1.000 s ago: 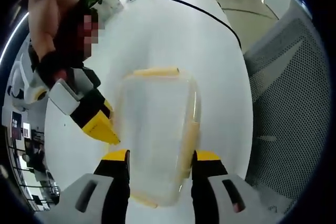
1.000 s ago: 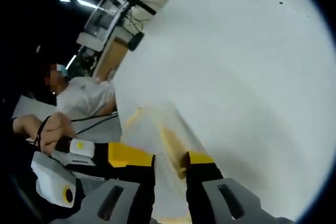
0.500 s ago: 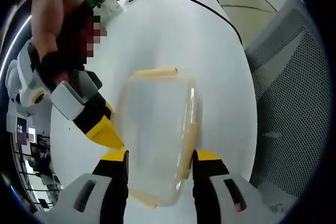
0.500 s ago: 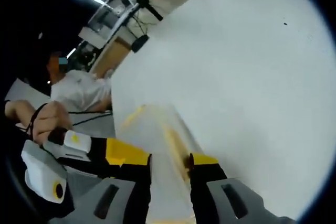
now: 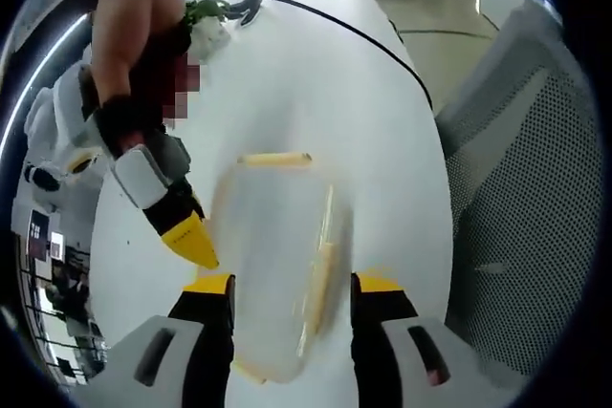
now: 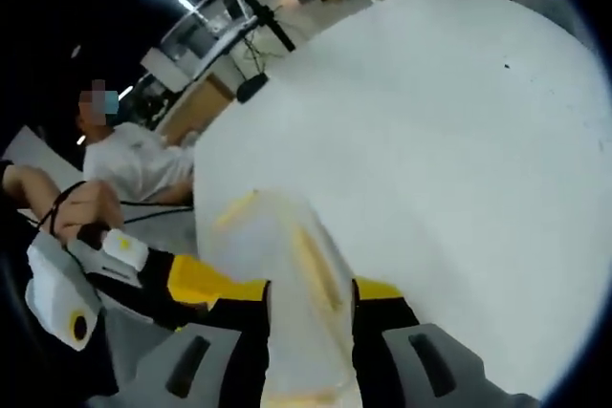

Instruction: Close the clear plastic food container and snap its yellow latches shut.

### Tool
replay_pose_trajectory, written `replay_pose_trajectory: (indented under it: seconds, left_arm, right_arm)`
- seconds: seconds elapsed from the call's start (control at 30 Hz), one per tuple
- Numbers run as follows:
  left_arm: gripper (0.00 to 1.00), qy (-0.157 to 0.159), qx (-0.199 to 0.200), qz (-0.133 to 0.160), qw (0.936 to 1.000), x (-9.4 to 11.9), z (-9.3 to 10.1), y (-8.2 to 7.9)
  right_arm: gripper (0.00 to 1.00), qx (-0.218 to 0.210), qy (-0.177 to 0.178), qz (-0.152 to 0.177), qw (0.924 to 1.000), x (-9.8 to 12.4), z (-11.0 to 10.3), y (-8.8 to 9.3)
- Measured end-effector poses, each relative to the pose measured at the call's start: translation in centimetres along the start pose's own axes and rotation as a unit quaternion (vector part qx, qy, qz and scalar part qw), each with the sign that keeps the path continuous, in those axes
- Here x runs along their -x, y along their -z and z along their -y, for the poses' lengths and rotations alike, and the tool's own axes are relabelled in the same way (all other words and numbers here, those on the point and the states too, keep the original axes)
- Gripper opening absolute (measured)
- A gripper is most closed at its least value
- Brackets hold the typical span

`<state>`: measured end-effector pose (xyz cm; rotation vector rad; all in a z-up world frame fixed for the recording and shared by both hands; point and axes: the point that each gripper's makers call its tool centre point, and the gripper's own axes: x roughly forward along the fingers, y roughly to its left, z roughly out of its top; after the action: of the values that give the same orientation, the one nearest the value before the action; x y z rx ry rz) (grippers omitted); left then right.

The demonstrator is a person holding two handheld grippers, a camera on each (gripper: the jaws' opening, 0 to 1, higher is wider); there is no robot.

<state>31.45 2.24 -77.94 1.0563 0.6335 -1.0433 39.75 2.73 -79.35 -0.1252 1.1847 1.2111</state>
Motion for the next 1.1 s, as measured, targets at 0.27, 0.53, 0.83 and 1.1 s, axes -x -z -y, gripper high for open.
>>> replay_pose_trajectory:
  seconds: [0.27, 0.53, 0.83, 1.1]
  left_arm:
    - [0.5, 0.029, 0.099, 0.034, 0.9941, 0.5, 0.5, -0.5]
    - [0.53, 0.033, 0.177, 0.063, 0.9816, 1.5, -1.1, 0.8]
    - [0.61, 0.026, 0.224, 0.081, 0.971, 2.5, -3.7, 2.5]
    - [0.61, 0.043, 0.244, 0.093, 0.9644, 2.5, -4.9, 3.0]
  right_arm:
    - [0.31, 0.009, 0.006, 0.047, 0.9988, 1.4, -0.9, -0.4]
    - [0.33, 0.009, 0.014, 0.089, 0.9959, 3.4, -2.1, 0.5]
    - [0.34, -0.028, 0.021, 0.126, 0.9915, 4.7, -2.1, 2.1]
    - [0.33, -0.055, 0.037, 0.164, 0.9842, 5.9, -1.7, 2.5]
